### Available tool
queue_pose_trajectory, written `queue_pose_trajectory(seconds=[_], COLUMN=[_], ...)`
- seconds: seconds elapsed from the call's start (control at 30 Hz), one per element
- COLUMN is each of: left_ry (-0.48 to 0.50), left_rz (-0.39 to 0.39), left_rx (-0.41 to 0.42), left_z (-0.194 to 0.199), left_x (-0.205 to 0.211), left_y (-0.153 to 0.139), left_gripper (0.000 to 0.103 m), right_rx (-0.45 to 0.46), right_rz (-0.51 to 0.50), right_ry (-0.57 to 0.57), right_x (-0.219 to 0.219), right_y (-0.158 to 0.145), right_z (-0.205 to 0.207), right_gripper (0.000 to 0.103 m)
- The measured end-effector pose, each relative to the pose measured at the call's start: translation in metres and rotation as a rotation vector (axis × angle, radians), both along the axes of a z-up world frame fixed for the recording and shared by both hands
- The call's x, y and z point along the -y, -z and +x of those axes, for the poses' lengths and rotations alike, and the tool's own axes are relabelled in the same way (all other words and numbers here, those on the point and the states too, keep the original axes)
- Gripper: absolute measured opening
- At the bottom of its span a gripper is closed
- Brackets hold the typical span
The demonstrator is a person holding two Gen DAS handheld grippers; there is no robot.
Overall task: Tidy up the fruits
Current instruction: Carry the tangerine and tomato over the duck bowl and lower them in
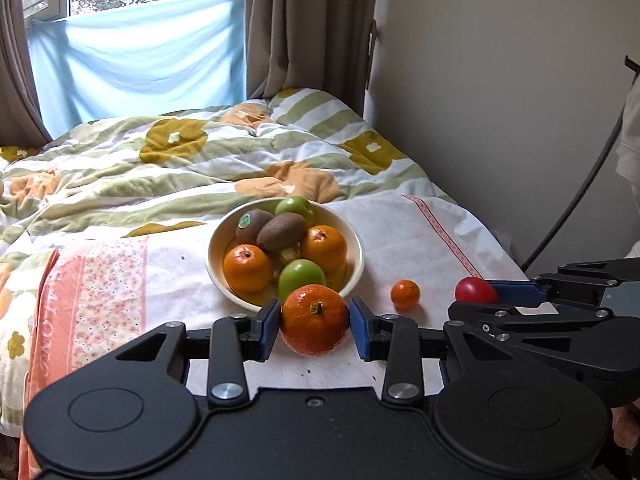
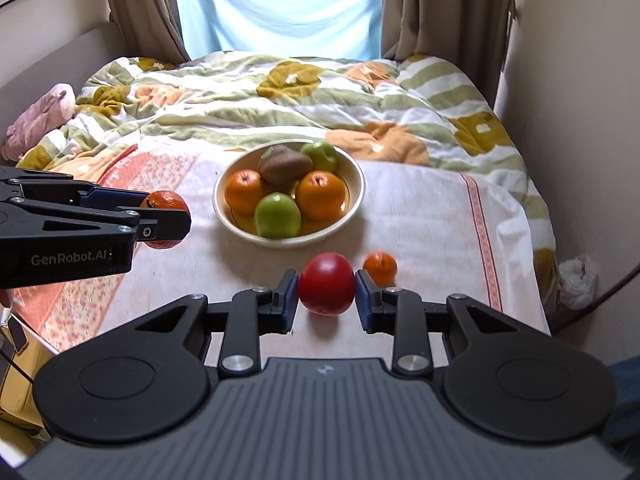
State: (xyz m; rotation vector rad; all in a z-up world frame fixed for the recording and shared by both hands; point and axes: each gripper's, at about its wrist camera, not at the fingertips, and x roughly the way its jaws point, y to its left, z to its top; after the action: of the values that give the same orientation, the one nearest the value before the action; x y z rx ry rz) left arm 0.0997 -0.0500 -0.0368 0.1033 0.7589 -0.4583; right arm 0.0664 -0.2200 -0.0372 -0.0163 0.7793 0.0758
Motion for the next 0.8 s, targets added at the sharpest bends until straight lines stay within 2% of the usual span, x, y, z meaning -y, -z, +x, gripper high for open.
queue_pose_trajectory(seconds=[0.17,0.33,0.57,0.8], left_ry=[-0.064,-0.123,-0.17,-0.188], left_rz=[0.005,0.01,0.034,0.055], left_rx=[0.022,0.009,-0.034,-0.1], left_z=[0.035,0.077,0.143,0.191], left_x=[-0.007,-0.009,-0.002,0.007], left_y=[-0.006,-0.001,0.026,0.058], left_gripper=[0.041,0.041,0.041,0.041], right_rx=[0.009,0.0,-0.045,-0.102], right_rz=[0.009,0.015,0.022,0.022], right_ry=[-0.045,-0.087,-0.13,-0.153], right_x=[-0.001,0.003,0.012,0.022], right_y=[-0.005,-0.002,0.018,0.042], right_z=[0.042,0.091,0.166,0.215], right_gripper=[0.045,0.045,0.045,0.045])
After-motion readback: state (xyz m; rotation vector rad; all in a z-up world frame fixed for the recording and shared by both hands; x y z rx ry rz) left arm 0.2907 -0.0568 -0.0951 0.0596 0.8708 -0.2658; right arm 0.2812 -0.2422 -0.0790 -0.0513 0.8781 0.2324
